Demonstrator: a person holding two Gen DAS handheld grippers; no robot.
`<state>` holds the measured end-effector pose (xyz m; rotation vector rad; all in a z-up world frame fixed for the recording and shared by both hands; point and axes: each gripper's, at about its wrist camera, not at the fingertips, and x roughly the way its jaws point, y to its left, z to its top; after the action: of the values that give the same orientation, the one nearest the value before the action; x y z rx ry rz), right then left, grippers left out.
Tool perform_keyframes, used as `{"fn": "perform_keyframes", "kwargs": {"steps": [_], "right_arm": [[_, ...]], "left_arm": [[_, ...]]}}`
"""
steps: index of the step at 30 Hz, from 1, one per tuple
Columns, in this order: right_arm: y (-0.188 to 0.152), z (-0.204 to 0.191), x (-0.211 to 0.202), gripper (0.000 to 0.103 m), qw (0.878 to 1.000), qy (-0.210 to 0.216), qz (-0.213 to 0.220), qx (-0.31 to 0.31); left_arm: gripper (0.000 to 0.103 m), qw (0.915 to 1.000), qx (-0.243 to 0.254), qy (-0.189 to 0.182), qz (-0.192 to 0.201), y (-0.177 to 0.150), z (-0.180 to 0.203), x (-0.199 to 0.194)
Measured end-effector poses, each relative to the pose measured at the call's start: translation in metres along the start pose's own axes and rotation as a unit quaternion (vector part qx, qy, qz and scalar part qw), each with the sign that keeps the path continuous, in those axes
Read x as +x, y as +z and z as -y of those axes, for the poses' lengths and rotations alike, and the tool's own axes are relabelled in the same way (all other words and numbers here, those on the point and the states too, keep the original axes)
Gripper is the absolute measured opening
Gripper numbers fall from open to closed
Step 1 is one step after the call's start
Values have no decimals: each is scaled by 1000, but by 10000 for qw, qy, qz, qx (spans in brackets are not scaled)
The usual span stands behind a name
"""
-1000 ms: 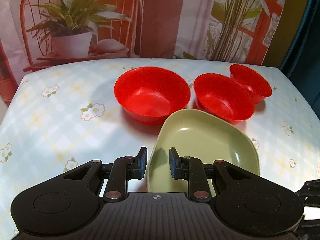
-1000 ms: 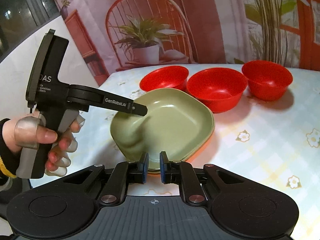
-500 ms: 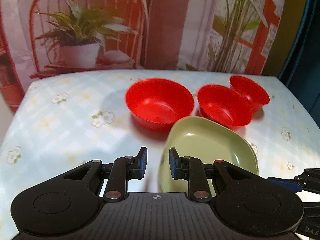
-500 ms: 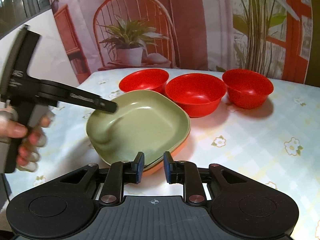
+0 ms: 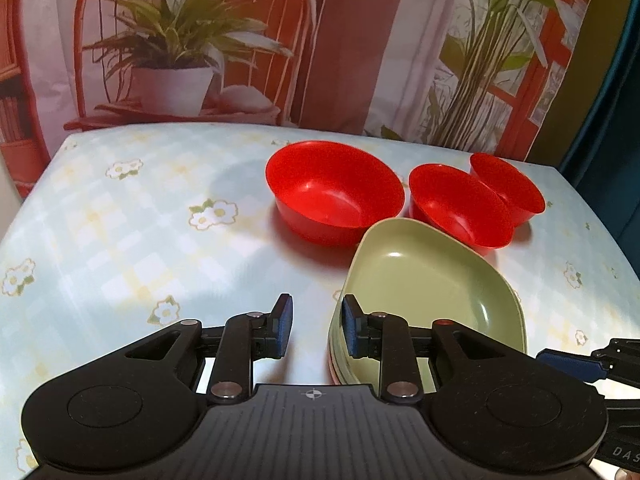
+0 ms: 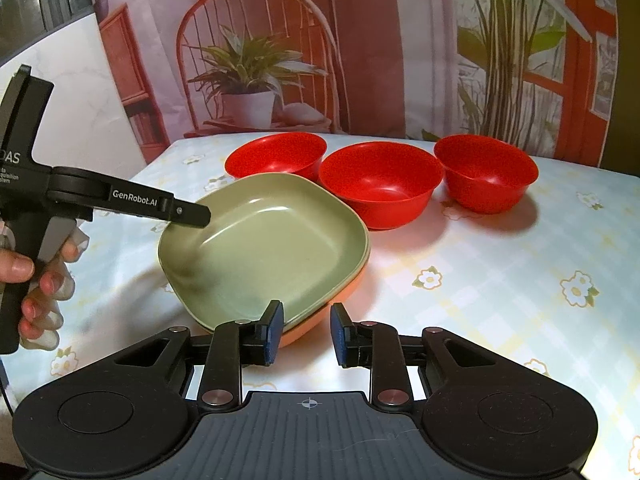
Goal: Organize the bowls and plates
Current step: 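Raise the open left gripper up and away from the plate stack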
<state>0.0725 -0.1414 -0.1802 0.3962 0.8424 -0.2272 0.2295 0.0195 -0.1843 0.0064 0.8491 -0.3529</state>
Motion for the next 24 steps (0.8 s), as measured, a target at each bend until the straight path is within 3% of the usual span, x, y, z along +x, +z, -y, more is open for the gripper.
{"fn": "perform_keyframes", "kwargs": {"steps": [11, 15, 18, 24], "right_arm": [[0, 5, -7, 24, 9999, 16, 91, 83], [4, 14, -16, 25, 9993, 79, 326, 181], [11, 20, -23, 26, 9988, -14, 466, 156], [38, 37, -43, 28, 9967, -134, 786, 120]], "left_arm": [[29, 9995, 213, 248, 30, -2, 15, -5], [29, 9993, 121, 266, 215, 3, 18, -20], [30, 9993, 14, 71, 354, 12, 18, -35], [30, 9966, 269, 32, 773, 37, 31, -69]]}}
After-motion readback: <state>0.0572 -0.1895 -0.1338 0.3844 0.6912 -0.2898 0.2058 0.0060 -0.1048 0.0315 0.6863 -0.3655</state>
